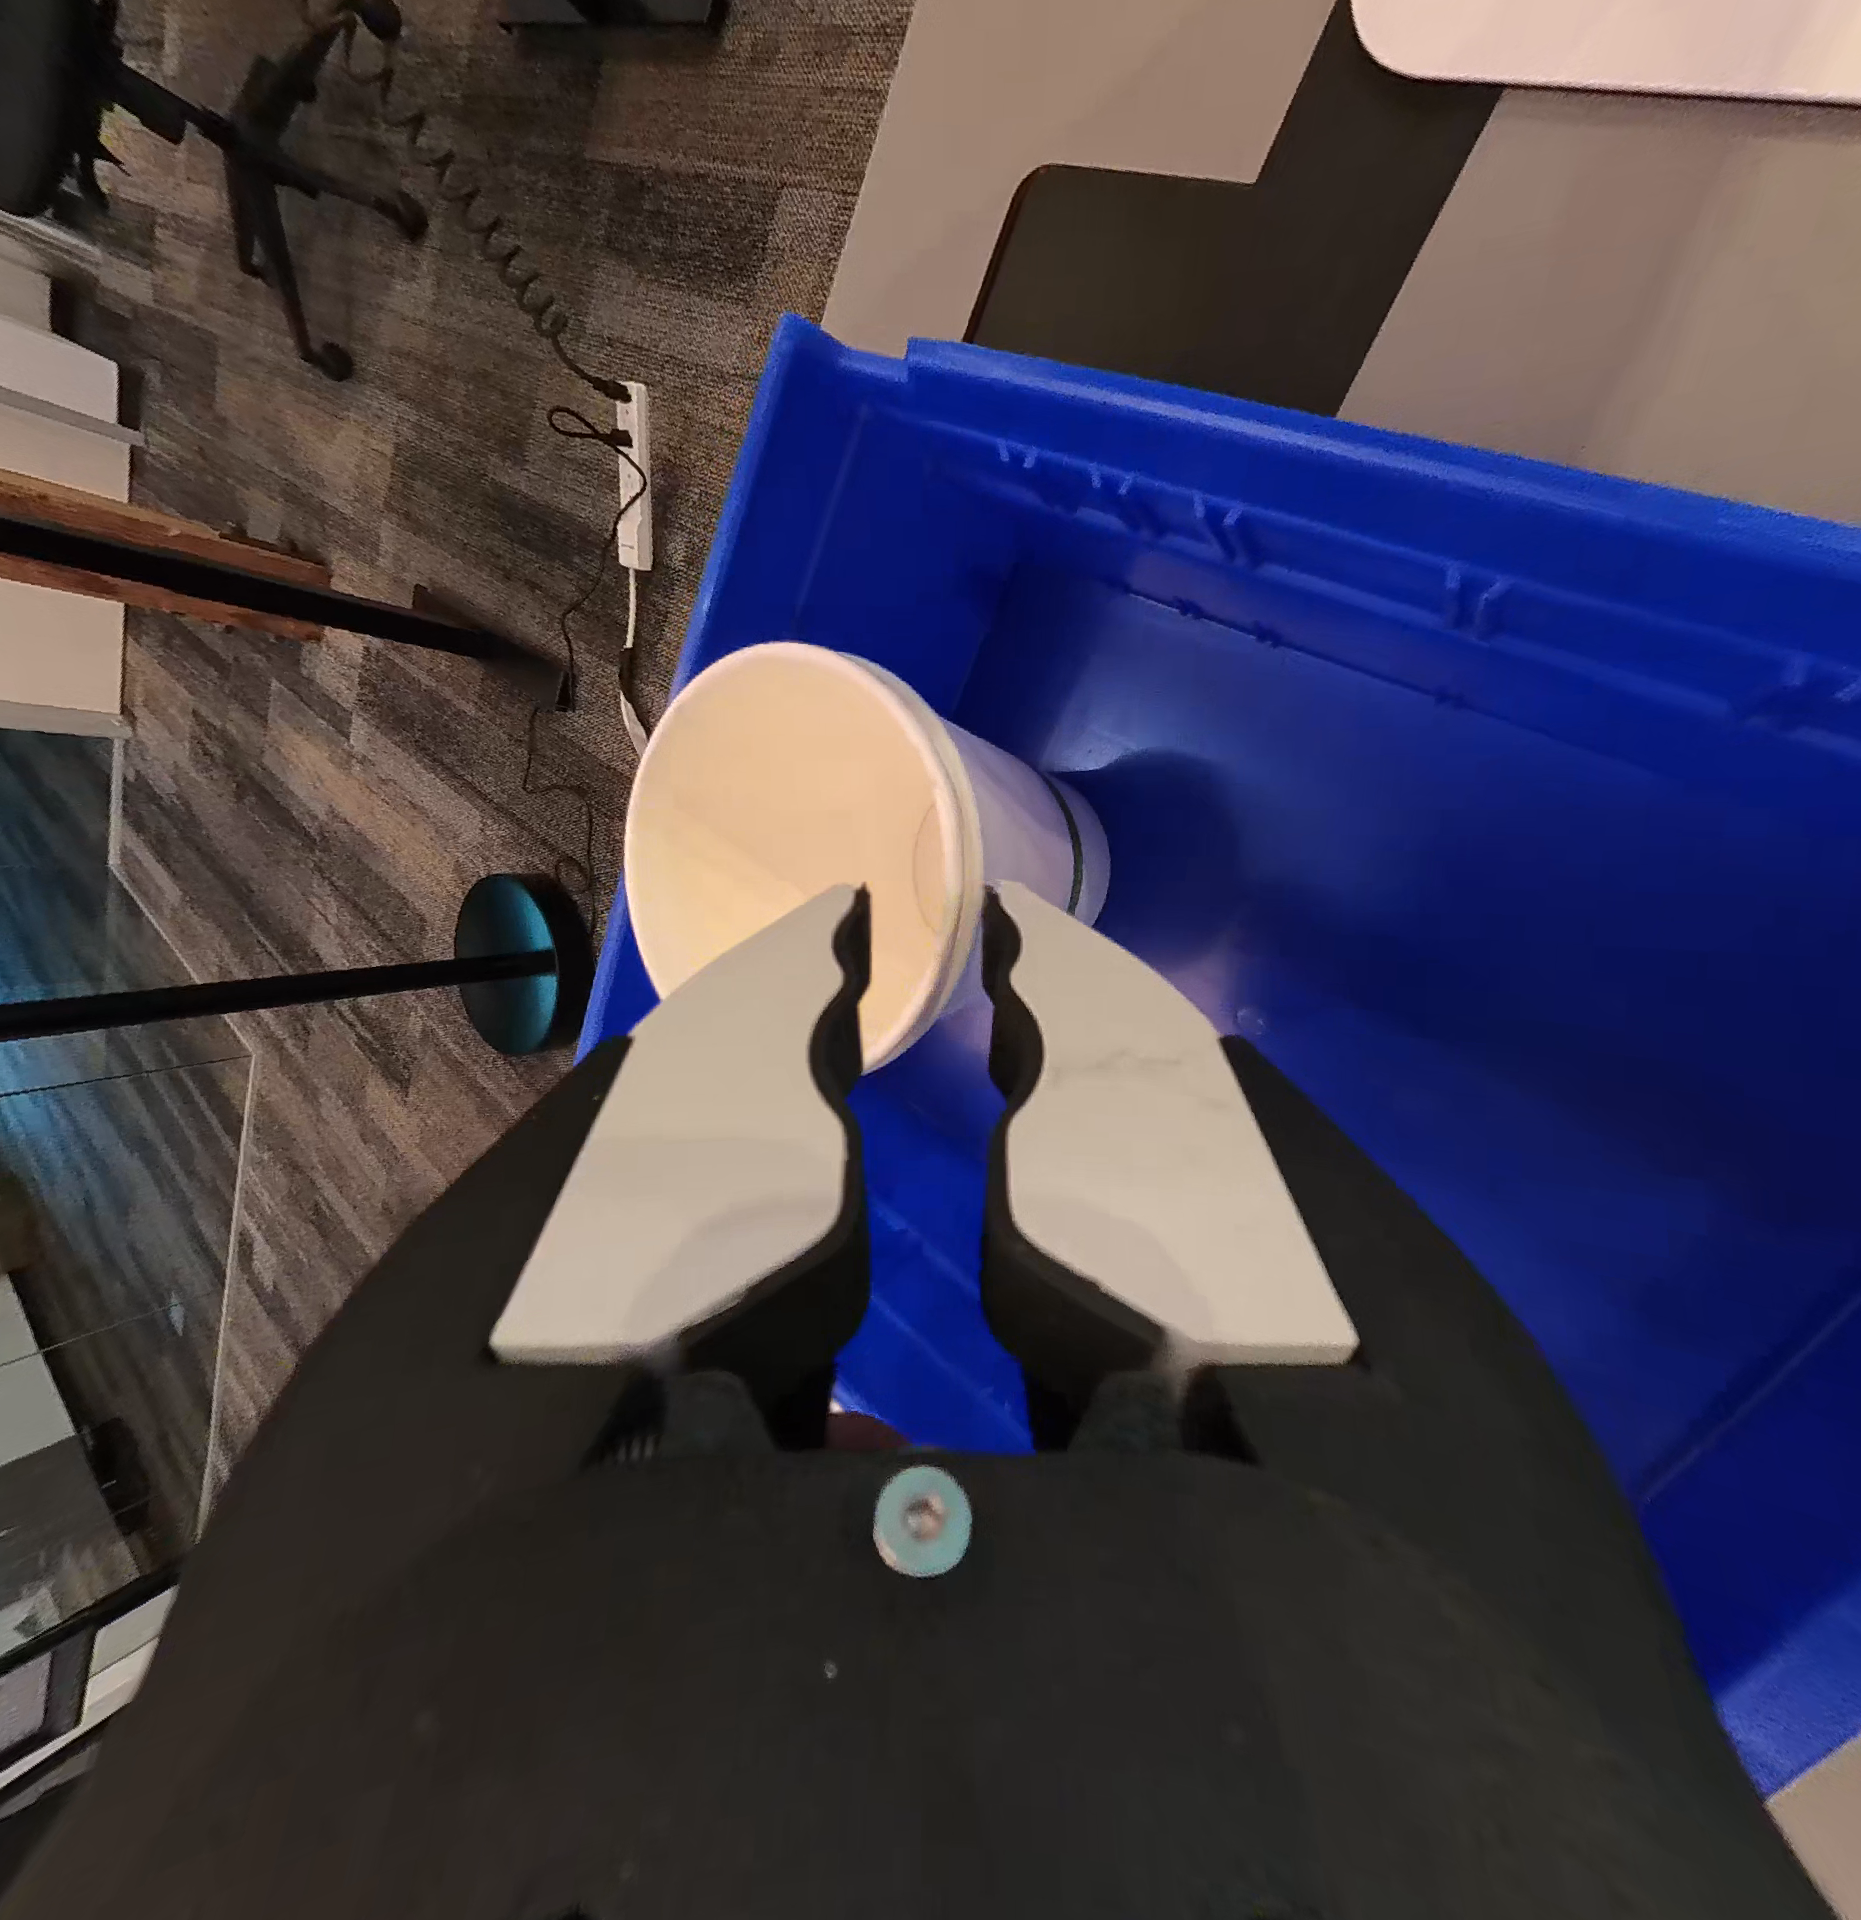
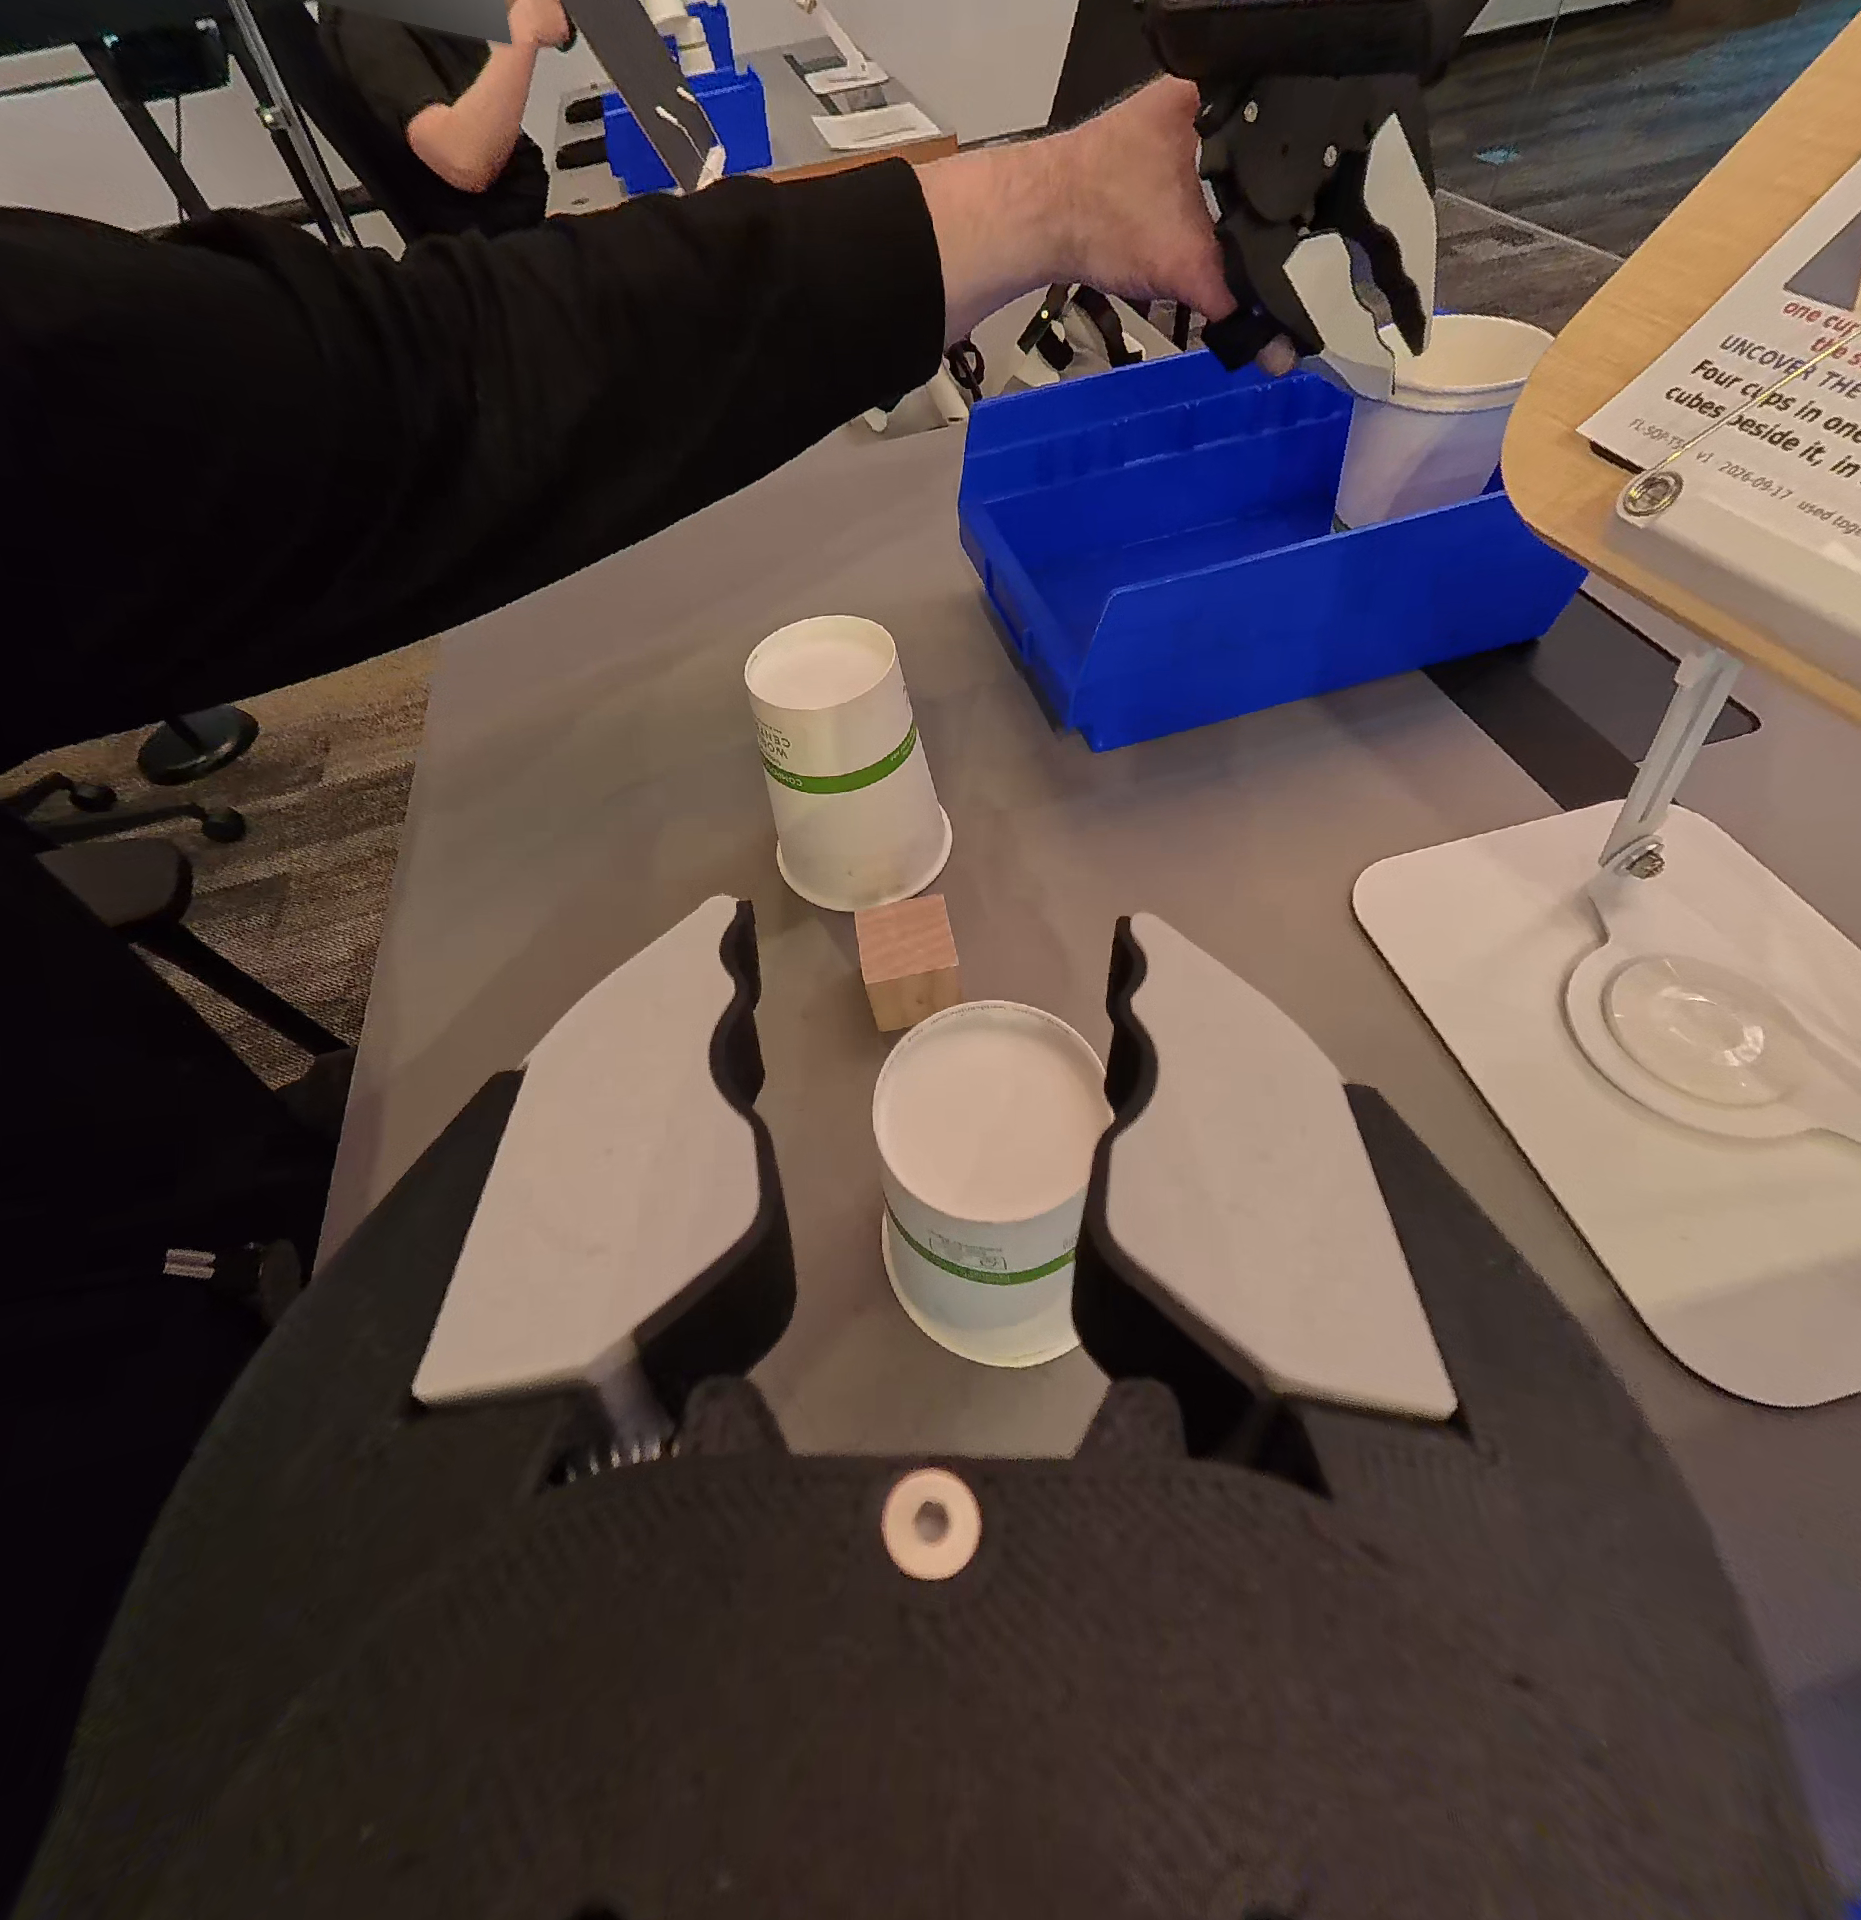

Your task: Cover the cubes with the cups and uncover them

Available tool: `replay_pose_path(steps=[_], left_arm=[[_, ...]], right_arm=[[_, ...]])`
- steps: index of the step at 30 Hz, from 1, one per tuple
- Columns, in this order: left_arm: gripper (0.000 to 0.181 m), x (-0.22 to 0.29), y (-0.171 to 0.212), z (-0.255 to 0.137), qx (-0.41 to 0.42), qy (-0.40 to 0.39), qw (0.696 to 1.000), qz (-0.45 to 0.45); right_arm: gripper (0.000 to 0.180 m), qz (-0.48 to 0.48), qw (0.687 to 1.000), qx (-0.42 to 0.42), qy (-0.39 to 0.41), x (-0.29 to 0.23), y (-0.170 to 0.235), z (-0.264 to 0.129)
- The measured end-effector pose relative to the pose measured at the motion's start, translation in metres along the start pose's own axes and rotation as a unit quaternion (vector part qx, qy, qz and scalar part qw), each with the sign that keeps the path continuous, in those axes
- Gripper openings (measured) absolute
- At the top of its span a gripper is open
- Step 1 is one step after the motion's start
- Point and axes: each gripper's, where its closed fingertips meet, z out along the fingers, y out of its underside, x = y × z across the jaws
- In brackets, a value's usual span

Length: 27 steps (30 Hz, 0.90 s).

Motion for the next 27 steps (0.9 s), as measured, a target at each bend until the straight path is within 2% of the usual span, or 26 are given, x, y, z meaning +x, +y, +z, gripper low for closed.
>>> replay_pose_path(steps=[4,10,27], left_arm=[[0.004,0.002,0.002,0.004,-0.006,0.008,1.0,0.002],[0.003,0.0,0.001,0.005,-0.01,0.01,1.0,-0.004],[0.003,-0.013,-0.021,-0.024,-0.01,-0.065,0.997,0.049]], right_arm=[[0.065,0.003,1.0,0.001,-0.001,0.001,0.002,-0.001],[0.064,0.004,1.0,0.005,0.0,0.001,0.002,-0.003],[0.064,0.0,1.0,0.01,0.0,0.001,0.002,-0.005]])
